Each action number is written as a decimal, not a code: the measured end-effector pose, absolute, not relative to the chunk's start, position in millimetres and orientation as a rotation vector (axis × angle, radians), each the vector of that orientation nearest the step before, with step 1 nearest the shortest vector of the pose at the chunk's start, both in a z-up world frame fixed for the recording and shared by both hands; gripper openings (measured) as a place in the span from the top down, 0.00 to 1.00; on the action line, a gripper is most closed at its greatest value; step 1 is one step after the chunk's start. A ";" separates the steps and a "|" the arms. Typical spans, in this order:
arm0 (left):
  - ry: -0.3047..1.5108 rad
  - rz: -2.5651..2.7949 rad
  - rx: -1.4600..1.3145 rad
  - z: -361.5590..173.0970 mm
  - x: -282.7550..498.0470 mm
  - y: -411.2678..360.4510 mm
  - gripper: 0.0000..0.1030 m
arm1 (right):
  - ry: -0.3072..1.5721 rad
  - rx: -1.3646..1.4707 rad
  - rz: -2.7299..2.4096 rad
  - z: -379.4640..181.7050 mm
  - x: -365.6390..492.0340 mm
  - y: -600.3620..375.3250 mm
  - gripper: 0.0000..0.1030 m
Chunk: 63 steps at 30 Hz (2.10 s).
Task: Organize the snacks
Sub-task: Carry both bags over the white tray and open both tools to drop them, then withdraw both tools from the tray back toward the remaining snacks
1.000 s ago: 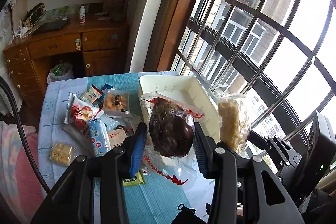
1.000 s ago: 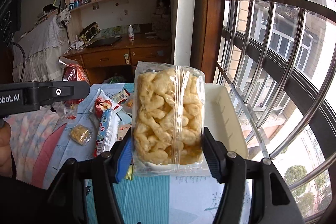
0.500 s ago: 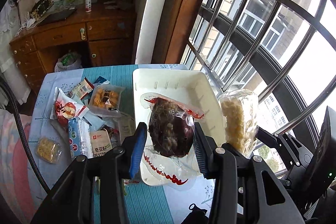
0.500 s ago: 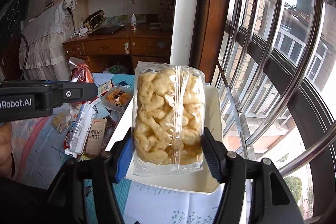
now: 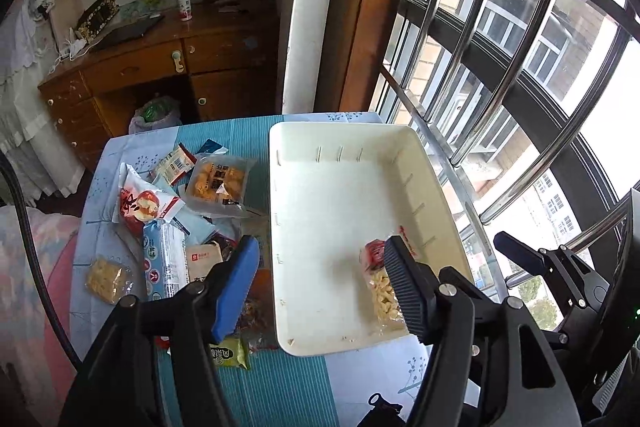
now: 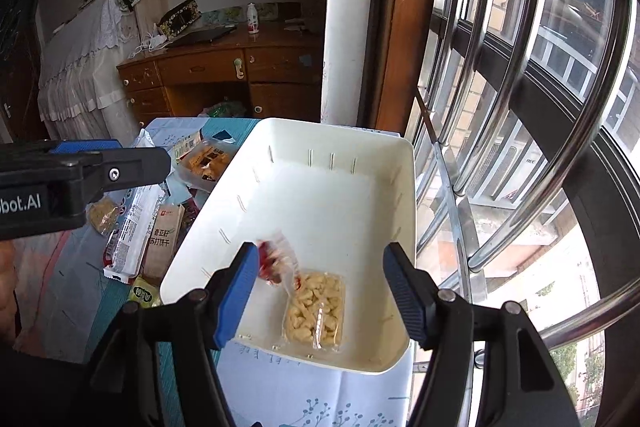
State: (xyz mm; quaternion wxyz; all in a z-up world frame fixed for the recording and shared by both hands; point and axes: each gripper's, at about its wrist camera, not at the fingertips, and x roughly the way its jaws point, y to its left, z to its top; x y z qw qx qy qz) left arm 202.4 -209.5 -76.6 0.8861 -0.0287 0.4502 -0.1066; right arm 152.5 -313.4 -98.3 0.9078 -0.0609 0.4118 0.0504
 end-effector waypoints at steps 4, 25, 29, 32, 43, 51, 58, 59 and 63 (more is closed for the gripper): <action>0.926 -0.195 -0.070 -75.2 193.8 -201.7 0.35 | 0.850 -0.117 0.116 -98.2 150.6 -312.2 0.36; 0.904 0.010 -0.077 -60.9 115.9 -97.3 0.29 | 0.908 -0.028 0.192 -100.2 134.2 -255.7 0.36; 0.902 0.019 -0.034 -54.6 106.6 -72.9 0.28 | 0.924 0.022 0.189 -102.4 131.8 -236.8 0.36; 0.905 0.032 -0.003 -55.0 102.3 -53.7 0.26 | 0.933 0.056 0.174 -105.4 128.1 -221.5 0.28; 0.983 -0.007 0.067 -77.3 110.9 21.0 0.26 | 0.970 0.140 0.085 -121.6 113.9 -163.4 0.27; 1.042 -0.095 0.127 -98.1 127.4 51.1 0.25 | 0.996 0.233 -0.023 -139.2 103.2 -136.9 0.27; 1.115 -0.151 0.157 -123.1 141.6 70.5 0.23 | 1.040 0.349 -0.118 -161.8 94.9 -127.9 0.27; 1.127 -0.151 0.159 -126.3 143.3 71.7 0.23 | 1.052 0.368 -0.128 -165.7 93.6 -127.8 0.27; 1.180 -0.140 0.157 -144.4 155.3 79.3 0.22 | 1.116 0.435 -0.159 -181.1 89.7 -129.4 0.27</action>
